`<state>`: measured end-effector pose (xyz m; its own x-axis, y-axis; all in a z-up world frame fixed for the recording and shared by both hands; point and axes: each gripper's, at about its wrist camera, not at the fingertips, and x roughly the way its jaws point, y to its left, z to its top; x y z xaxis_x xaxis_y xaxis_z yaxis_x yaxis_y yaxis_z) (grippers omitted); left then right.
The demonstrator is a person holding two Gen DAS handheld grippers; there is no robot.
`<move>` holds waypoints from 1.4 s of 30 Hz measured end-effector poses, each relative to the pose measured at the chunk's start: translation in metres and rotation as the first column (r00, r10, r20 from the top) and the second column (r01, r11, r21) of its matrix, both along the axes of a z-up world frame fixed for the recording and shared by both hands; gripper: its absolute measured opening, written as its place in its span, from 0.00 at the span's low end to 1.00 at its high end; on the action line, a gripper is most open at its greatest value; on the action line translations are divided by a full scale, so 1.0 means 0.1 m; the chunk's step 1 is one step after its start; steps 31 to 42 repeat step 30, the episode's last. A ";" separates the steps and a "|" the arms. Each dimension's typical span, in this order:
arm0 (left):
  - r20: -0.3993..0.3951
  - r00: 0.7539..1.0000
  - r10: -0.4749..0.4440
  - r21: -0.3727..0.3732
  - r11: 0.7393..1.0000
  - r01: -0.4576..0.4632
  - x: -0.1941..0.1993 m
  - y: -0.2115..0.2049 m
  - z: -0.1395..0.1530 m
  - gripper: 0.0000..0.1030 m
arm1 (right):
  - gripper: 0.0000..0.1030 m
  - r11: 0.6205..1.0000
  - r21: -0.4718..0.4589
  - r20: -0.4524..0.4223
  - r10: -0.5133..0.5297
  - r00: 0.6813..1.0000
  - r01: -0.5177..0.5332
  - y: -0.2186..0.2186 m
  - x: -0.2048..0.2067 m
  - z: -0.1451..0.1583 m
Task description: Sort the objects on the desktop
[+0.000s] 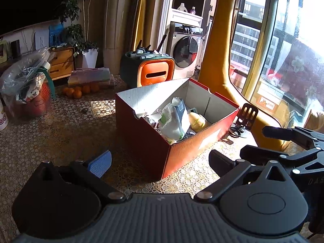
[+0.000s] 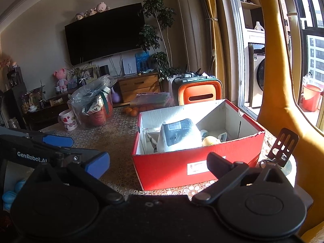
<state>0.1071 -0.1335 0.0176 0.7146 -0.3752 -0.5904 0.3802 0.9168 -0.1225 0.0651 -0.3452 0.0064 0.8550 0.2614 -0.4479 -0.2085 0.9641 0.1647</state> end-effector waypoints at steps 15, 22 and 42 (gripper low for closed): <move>-0.001 1.000 0.003 0.038 0.999 -0.003 -0.08 -0.05 -0.07 1.00 | 0.99 0.999 0.025 -0.020 -0.022 1.000 0.023 0.01 -0.08 -0.07; 0.017 1.000 -0.027 0.024 0.999 0.026 -0.15 -0.06 -0.05 1.00 | 0.99 0.998 0.044 -0.026 -0.046 0.999 0.047 0.01 -0.13 -0.08; 0.044 0.999 -0.019 0.010 1.000 0.018 -0.24 0.04 0.02 1.00 | 0.99 0.996 0.044 -0.031 -0.074 0.997 0.075 0.03 -0.22 -0.05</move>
